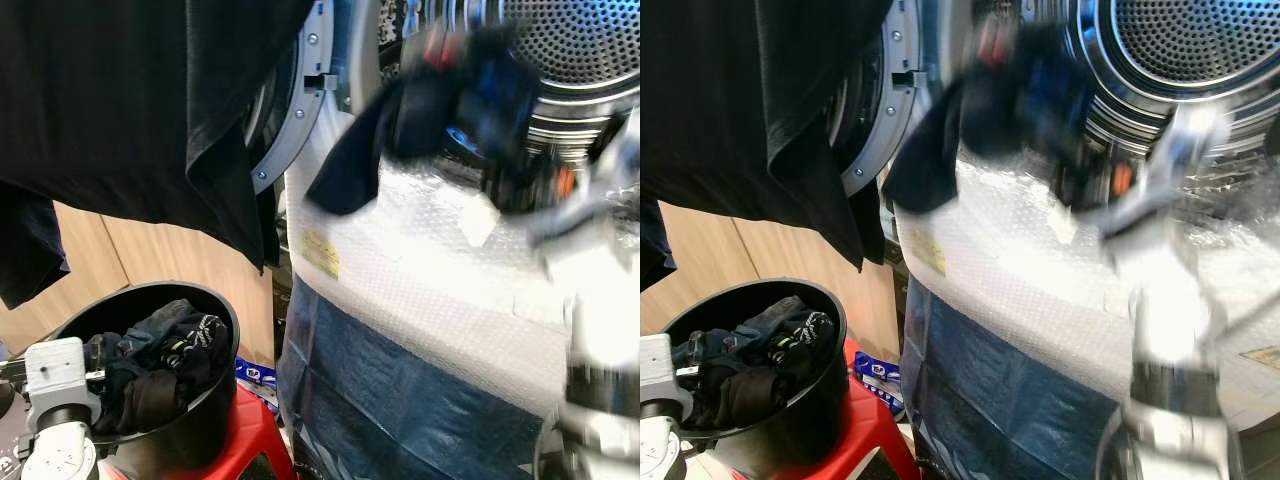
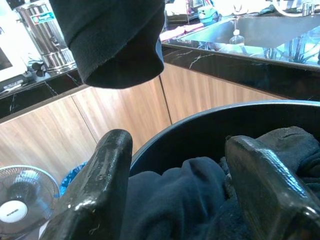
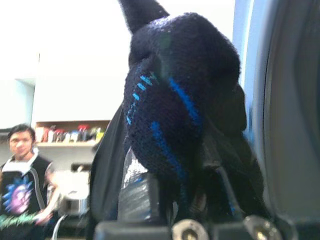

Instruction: Clothes washing

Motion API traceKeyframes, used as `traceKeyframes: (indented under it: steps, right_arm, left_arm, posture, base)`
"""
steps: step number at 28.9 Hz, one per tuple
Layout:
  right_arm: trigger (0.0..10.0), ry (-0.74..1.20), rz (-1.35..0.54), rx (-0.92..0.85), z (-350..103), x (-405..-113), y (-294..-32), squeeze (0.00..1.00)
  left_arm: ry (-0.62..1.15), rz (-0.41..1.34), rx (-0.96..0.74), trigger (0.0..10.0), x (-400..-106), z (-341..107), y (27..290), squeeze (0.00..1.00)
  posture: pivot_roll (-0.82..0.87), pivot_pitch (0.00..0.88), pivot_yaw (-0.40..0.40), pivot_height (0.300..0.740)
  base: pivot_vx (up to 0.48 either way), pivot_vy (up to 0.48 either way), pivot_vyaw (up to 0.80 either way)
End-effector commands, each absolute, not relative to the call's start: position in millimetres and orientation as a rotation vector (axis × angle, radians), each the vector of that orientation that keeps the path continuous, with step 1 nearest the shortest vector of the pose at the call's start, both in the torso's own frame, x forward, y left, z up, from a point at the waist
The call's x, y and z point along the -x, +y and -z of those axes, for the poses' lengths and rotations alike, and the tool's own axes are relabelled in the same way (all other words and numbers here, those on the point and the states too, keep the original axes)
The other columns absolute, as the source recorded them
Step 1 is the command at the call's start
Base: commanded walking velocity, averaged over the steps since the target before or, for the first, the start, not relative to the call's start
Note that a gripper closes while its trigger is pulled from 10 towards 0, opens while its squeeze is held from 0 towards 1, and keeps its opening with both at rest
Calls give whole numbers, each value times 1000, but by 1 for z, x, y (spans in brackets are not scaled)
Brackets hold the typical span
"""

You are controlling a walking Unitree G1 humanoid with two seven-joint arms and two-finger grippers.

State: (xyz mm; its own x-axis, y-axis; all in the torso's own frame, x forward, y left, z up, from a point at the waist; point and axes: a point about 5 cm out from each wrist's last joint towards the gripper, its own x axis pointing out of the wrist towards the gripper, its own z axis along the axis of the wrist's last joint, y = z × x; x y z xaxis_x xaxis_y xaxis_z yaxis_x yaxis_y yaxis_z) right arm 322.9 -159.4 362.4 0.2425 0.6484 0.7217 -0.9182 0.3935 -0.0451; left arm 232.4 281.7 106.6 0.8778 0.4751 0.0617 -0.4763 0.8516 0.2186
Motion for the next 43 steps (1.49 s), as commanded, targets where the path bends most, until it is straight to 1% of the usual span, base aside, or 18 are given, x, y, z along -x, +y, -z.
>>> traceKeyframes:
  steps: [1,7,11,12,13,14,15,16,17,18,20,26,27,28,34,39,41,43]
  right_arm:
    - [0,-731,-1033,-463,-367,-338,-161,0]
    - [0,-709,-861,-461,-397,-368,-151,0]
    - [0,-599,-648,-523,-407,-393,-155,0]
    - [0,-558,-585,-538,-408,-398,-156,0]
    - [0,-438,-403,-493,-405,-409,-159,0]
    - [353,-399,-308,-465,-404,-412,-163,0]
    - [1765,-387,-227,-425,-404,-414,-168,0]
    - [1765,-387,-181,-401,-405,-414,-171,0]
    - [10000,-370,-106,-416,-402,-415,-179,0]
    - [10000,-348,-9,-439,-399,-416,-190,0]
    - [10000,-347,64,-409,-398,-416,-198,0]
    - [10000,-283,87,-280,-388,-420,-185,0]
    - [10000,-273,98,-230,-386,-421,-183,596]
    - [10000,-278,102,-196,-386,-421,-181,1000]
    - [10000,-268,98,-141,-384,-422,-176,1000]
    - [10000,-295,116,-169,-387,-421,-178,1000]
    - [10000,-339,161,-169,-394,-419,-184,1000]
    - [10000,-473,317,-183,-414,-409,-203,1000]
  left_arm:
    - [12,-469,-251,10000,-236,-102,277,0]
    - [19,-439,-239,10000,-238,-100,268,0]
    - [38,-418,-248,10000,-238,-96,268,0]
    - [38,-418,-250,10000,-238,-97,269,0]
    - [37,-417,-251,10000,-238,-98,270,0]
    - [37,-415,-252,10000,-239,-98,271,0]
    - [37,-408,-254,10000,-239,-98,271,0]
    - [37,-404,-255,10000,-240,-98,271,0]
    - [40,-399,-263,10000,-240,-98,271,0]
    - [43,-400,-265,10000,-241,-97,271,0]
    - [43,-403,-259,10000,-241,-97,271,0]
    - [53,-365,-251,10000,-242,-94,264,0]
    - [55,-355,-251,10000,-243,-93,262,0]
    - [54,-345,-254,10000,-244,-94,261,0]
    - [52,-321,-263,10000,-247,-95,260,0]
    - [54,-302,-268,10000,-247,-95,259,0]
    - [50,-291,-272,10000,-248,-95,258,0]
    - [42,-274,-273,10000,-248,-97,257,0]
  posture:
    - [80,0,-3,740]
    - [85,0,-15,740]
    - [87,0,-20,740]
    - [89,0,-20,740]
    - [87,0,-19,740]
    - [87,0,-19,740]
    - [77,0,-17,740]
    - [77,0,-17,740]
    - [78,0,-23,740]
    - [86,0,-29,740]
    - [86,0,-29,740]
    - [82,0,-29,740]
    - [78,0,-26,740]
    - [78,0,-26,740]
    - [81,0,-23,740]
    - [87,0,-14,740]
    - [89,0,-10,740]
    - [96,0,0,740]
  base:
    - [0,0,0]
    - [0,0,0]
    - [0,0,0]
    - [0,0,0]
    - [0,0,0]
    - [0,0,0]
    - [0,0,0]
    - [0,0,0]
    - [0,0,0]
    - [0,0,0]
    - [0,0,0]
    - [0,0,0]
    - [0,0,0]
    - [0,0,0]
    - [0,0,0]
    - [0,0,0]
    - [0,0,0]
    - [0,0,0]
